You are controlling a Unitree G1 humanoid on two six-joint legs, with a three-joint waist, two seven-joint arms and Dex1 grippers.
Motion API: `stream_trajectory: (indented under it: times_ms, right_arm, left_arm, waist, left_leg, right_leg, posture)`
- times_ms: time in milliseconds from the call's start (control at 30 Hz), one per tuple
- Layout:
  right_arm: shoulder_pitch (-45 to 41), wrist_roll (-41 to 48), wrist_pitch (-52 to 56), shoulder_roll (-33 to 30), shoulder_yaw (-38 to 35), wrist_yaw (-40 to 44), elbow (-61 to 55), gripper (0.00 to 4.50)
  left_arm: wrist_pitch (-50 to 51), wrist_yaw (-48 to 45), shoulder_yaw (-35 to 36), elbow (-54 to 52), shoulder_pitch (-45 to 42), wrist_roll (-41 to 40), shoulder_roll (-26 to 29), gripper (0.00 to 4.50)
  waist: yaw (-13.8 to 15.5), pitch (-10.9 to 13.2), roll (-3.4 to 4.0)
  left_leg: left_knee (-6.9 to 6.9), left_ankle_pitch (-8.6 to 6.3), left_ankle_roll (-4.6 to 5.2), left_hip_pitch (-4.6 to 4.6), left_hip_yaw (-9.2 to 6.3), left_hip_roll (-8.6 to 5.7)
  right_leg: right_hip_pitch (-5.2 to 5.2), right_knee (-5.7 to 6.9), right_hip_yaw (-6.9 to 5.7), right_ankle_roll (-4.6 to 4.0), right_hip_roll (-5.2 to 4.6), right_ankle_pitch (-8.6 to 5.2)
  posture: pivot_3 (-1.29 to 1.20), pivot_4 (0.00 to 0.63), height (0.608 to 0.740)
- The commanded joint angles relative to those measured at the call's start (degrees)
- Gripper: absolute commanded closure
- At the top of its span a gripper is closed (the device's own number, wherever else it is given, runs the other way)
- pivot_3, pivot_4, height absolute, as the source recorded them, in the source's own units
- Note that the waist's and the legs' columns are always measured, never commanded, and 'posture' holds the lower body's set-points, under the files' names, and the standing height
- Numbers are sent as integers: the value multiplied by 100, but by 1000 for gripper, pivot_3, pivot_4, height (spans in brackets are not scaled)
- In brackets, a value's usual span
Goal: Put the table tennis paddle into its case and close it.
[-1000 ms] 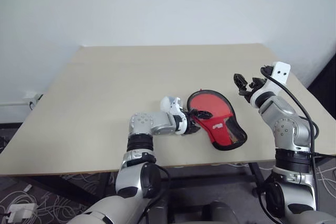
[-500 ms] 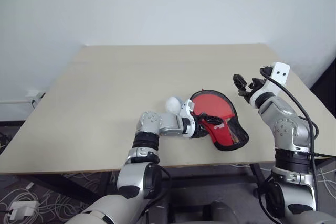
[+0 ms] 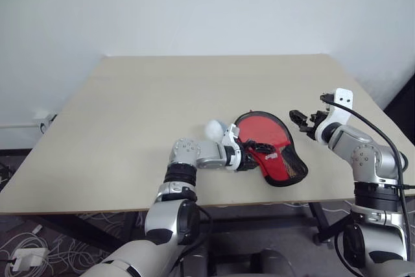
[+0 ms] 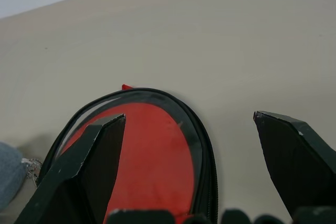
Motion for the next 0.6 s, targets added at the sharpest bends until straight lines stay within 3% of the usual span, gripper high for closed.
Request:
stream_trajectory:
  times_ms: [33,233,400,533,600]
  right_arm:
    - [-92,-109,-40,7,-79,-93,-92,259]
    - [-96,-119,-12,54,-253,-265,-59,259]
    - [-83,-157,-39,97,-333,-370,-40,259]
    - [-109,-185,-72,146,-399,-404,-38,259]
    - [-127,-177,-100,171,-427,-400,-60,259]
  left_arm:
    - [-21,-9,-170,3,-177,44,-877,1639]
    - [-77,-23,-260,99,-176,80,-878,3716]
    - [-137,-16,-289,168,-186,116,-866,3716]
    - [-157,-79,-319,81,-173,121,-854,4453]
    - [-133,-114,-336,20,-173,111,-826,4453]
  waist:
    - [-4,0,0]
    - [-14,1,0]
    - [-14,1,0]
    - [-14,1,1]
    - [-13,1,1]
  left_leg:
    - [0,0,0,-2,0,0]
    - [0,1,0,-12,10,3]
    - [0,1,-1,-12,11,3]
    - [-1,0,-1,-11,12,5]
    - [0,1,-1,-11,12,5]
  right_leg:
    - [-1,0,0,0,0,0]
    - [-20,5,9,0,4,1]
    - [-21,5,11,0,4,1]
    - [-22,5,12,0,4,1]
    - [-21,5,11,-1,4,1]
  posture:
    - [0,0,724]
    - [0,0,724]
    - [0,0,724]
    - [0,0,724]
    - [0,0,724]
